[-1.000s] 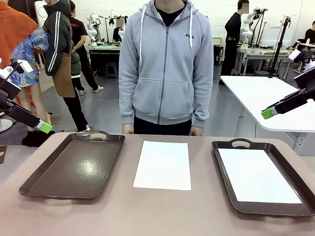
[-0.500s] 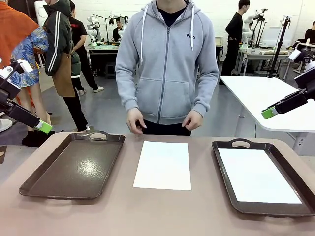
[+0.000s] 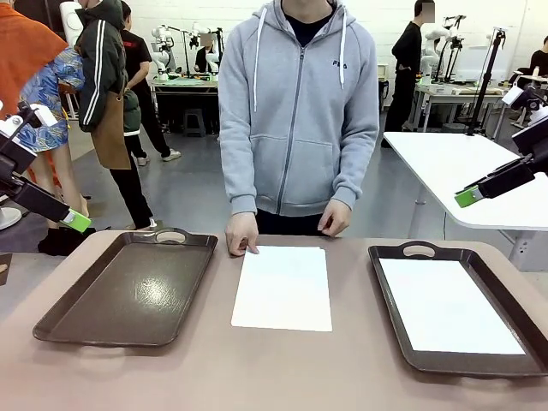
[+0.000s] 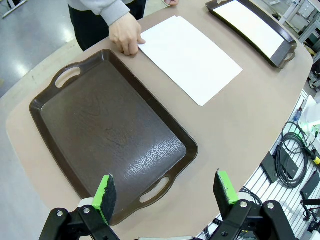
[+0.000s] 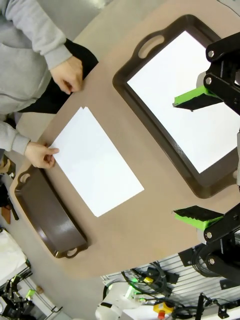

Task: Sort the A4 documents.
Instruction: Receive the A4 Paper.

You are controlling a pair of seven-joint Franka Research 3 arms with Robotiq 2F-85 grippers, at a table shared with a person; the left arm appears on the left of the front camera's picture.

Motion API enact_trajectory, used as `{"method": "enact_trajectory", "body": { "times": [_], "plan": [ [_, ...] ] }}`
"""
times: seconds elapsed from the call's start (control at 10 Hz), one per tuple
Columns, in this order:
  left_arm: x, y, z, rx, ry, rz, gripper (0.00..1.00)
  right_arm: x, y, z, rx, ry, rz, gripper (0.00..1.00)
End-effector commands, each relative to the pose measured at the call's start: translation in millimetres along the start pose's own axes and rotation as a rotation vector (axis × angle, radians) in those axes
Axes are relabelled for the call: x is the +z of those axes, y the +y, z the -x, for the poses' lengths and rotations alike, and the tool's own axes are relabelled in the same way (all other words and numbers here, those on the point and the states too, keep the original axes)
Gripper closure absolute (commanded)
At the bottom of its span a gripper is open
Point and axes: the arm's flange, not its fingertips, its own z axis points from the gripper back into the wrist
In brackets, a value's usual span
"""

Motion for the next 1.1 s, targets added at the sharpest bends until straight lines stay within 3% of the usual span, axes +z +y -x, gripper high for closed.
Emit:
{"method": "enact_trajectory", "body": {
  "times": [0.0, 1.0],
  "plan": [
    [-0.4, 1.0, 0.8, 0.000, -0.007, 0.015, 0.00, -0.3, 0.0, -0.1, 0.001, -0.003, -0.003, 0.00],
    [-0.4, 1.0, 0.8, 0.000, -0.007, 0.015, 0.00, -0.3, 0.0, -0.1, 0.001, -0.003, -0.003, 0.00]
  ]
}}
